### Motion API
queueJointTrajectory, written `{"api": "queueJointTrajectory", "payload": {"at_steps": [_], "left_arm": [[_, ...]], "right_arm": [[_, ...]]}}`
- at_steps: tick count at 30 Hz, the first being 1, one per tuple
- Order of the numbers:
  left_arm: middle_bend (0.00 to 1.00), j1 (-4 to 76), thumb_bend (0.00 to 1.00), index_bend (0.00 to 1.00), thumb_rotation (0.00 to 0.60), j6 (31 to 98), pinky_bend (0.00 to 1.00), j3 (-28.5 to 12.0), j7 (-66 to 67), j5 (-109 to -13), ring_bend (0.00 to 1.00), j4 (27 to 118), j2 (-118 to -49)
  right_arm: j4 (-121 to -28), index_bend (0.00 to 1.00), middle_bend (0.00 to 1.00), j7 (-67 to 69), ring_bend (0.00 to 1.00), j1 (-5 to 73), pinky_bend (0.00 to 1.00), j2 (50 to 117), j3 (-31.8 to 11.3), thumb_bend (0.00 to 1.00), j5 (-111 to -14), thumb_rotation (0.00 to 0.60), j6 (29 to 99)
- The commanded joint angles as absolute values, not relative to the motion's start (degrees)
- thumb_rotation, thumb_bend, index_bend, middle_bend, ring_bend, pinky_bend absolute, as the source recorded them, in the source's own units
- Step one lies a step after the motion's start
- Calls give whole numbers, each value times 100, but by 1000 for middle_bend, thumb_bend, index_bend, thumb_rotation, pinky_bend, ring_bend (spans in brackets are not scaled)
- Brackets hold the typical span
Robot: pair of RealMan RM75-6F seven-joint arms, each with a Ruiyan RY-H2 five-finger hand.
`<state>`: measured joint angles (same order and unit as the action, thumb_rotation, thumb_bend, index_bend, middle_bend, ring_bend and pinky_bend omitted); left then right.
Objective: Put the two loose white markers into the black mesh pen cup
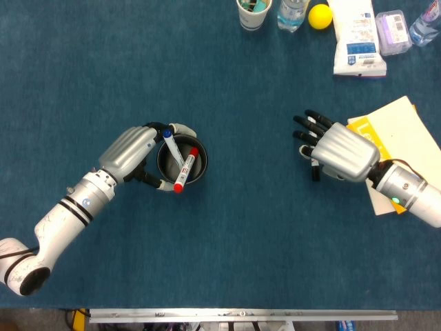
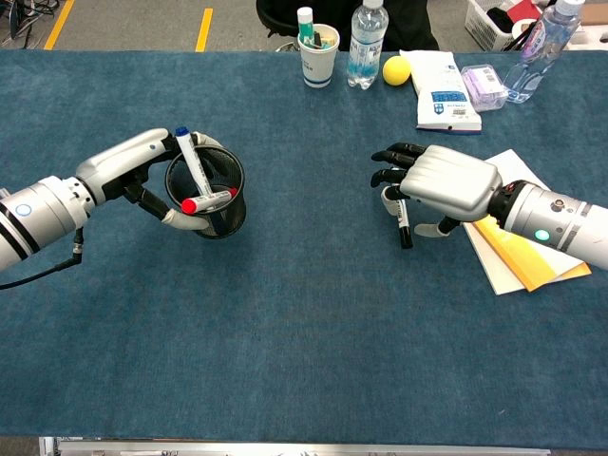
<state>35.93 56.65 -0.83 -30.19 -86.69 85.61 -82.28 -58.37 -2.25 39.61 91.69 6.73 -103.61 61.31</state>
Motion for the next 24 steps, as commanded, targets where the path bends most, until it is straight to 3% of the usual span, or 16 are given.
{"api": "queueJointTrajectory", "payload": {"at_steps": [1, 24], "left_arm": [[410, 3587, 142, 256, 600, 5676, 226, -81, -3025, -8671, 316, 8558, -8228], [410, 3565, 142, 254, 600, 5722, 226, -66, -3096, -8699, 316, 8541, -8223]], "right_arm": [[-5752, 480, 241, -215, 57, 3958, 102, 9221, 680, 211, -10319, 600, 6097], [-5626, 489, 241, -317, 57, 4040, 102, 9404, 638, 268, -10062, 600, 5846]]}}
